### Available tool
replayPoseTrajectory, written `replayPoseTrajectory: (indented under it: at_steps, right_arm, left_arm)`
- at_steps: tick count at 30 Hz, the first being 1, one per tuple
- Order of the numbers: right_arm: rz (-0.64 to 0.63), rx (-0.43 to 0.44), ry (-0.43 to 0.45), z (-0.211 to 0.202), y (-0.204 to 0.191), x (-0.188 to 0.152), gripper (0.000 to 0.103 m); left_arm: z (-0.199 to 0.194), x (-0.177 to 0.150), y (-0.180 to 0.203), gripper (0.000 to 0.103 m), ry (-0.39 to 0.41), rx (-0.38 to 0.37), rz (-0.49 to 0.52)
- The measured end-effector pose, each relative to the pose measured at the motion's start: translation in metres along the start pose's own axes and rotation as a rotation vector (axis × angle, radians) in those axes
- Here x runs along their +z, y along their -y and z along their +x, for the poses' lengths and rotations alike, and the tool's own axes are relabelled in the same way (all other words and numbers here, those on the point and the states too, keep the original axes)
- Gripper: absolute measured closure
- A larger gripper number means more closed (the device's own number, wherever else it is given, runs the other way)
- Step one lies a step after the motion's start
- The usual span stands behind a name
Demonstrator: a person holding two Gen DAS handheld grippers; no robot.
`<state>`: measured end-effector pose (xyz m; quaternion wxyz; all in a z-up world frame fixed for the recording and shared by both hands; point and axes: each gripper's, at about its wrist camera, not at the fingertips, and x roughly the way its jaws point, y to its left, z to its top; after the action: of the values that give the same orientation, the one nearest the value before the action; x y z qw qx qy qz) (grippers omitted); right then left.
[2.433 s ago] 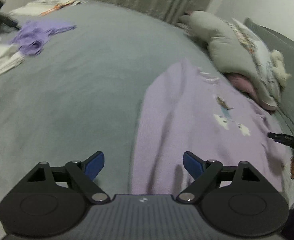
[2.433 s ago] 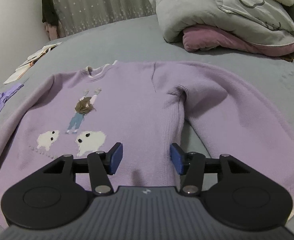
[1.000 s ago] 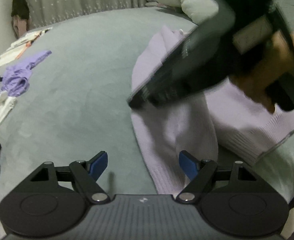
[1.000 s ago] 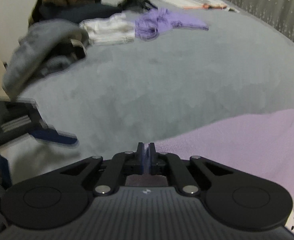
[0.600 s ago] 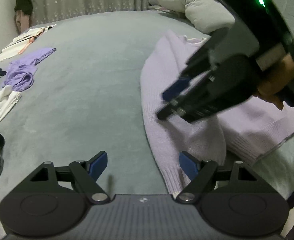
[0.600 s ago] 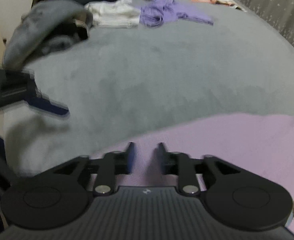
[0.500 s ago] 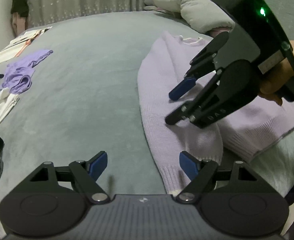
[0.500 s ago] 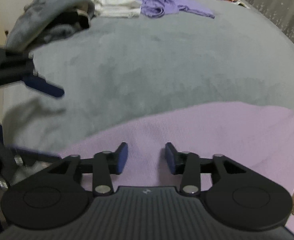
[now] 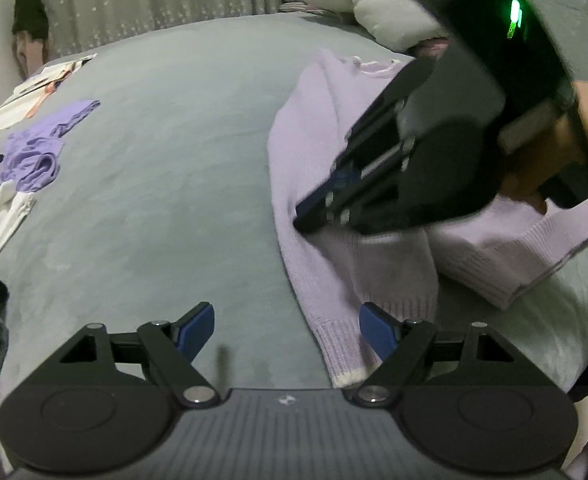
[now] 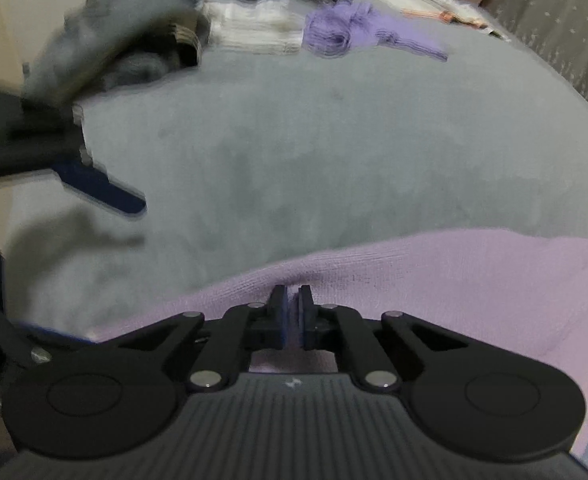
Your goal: Fold clothes
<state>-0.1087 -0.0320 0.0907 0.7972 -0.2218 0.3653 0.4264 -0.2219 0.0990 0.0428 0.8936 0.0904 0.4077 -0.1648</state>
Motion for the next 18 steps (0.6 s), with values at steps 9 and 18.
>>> replayPoseTrajectory:
  at_steps: [9,18]
  right_arm:
    - [0.060,0.014,0.170,-0.023,0.000,0.031,0.103]
    - [0.129,-0.032,0.155,-0.023,0.002,0.031,0.066]
  left_arm:
    - [-0.028,-0.003,-0.017,0.021,0.093,-0.072,-0.018]
    - [-0.030,-0.021,0.007,0.020,0.063,-0.142,0.226]
